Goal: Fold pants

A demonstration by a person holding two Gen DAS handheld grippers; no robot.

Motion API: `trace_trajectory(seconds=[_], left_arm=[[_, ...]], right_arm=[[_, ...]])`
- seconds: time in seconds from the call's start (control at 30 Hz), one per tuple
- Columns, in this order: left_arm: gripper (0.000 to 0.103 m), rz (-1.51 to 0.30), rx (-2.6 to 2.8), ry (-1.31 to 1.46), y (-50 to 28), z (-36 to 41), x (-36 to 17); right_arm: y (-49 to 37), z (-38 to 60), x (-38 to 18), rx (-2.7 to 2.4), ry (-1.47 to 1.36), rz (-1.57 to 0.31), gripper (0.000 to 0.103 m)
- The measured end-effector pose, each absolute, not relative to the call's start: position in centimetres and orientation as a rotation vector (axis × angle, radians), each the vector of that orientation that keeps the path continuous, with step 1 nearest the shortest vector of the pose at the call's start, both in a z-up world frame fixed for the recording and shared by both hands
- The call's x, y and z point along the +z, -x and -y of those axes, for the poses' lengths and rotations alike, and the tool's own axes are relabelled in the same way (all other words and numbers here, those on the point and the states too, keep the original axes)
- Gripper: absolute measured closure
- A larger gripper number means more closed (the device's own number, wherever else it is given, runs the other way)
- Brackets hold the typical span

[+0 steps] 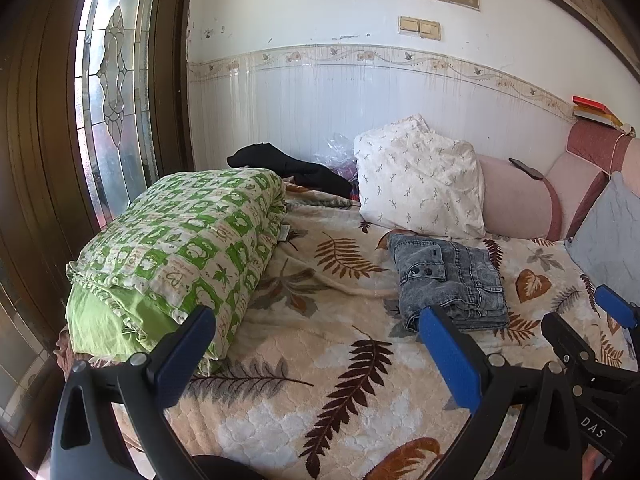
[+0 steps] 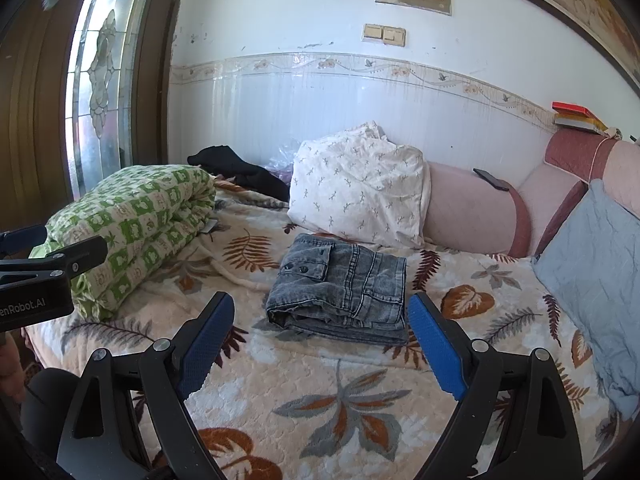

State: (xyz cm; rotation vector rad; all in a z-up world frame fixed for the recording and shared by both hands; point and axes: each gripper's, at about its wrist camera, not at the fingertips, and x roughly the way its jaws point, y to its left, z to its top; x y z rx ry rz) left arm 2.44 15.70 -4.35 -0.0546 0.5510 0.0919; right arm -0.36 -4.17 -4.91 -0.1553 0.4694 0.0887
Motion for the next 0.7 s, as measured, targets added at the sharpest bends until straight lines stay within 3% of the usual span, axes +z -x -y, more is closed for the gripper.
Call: trace_trajectory(seconds=[0.7], left_arm=[[0.0,-0.643,0.102,0.011,-5.3,-14.0,-6.5]], right_arm=[[-3.5,6.2,-5.8,0.09,0.168,-0.449,0.014]])
